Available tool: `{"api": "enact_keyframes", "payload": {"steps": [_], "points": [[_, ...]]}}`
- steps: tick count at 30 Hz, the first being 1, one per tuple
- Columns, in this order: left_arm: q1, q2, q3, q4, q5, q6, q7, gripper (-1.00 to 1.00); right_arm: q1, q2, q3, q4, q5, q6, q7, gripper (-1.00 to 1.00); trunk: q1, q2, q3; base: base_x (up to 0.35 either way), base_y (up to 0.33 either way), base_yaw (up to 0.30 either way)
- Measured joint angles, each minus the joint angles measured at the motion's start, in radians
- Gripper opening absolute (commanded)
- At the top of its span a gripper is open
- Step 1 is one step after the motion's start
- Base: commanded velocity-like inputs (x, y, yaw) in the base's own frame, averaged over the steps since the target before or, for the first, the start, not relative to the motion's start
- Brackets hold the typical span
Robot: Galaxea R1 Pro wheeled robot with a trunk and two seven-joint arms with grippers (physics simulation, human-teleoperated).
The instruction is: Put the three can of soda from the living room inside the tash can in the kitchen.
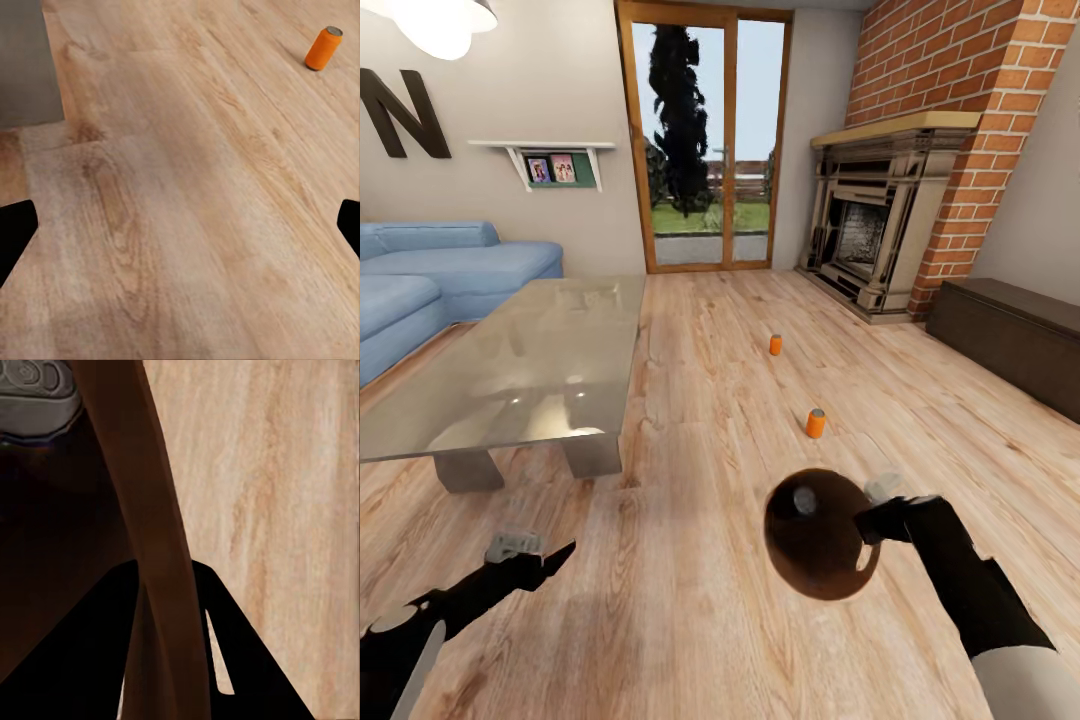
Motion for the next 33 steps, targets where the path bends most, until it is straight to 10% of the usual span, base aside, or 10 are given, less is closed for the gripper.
{"api": "enact_keyframes", "payload": {"steps": [3,10,25,28,33], "points": [[0.003,-0.006,0.000,0.069,-0.006,-0.111,0.000,1.00,0.107,0.004,-0.068,-0.037,-0.149,-0.160,0.007,-1.00,0.000,0.000,0.000,0.000,0.000,0.000],[0.023,-0.012,-0.001,0.197,-0.012,-0.330,-0.001,1.00,0.229,0.015,-0.209,-0.139,-0.197,-0.411,0.010,-1.00,0.000,0.000,0.000,0.000,0.000,0.000],[0.067,-0.013,-0.002,0.229,-0.015,-0.428,-0.002,1.00,0.408,-0.013,-0.307,-0.115,-0.223,-0.684,0.028,-1.00,0.000,0.000,0.000,0.000,0.000,0.000],[0.068,-0.013,-0.002,0.251,-0.013,-0.441,-0.001,1.00,0.426,-0.060,-0.365,-0.056,-0.262,-0.768,0.204,-1.00,0.000,0.000,0.000,0.000,0.000,0.000],[0.068,-0.013,-0.002,0.257,-0.013,-0.447,-0.001,1.00,0.428,-0.073,-0.475,-0.030,-0.282,-0.802,0.277,-1.00,0.000,0.000,0.000,0.000,0.000,0.000]]}}
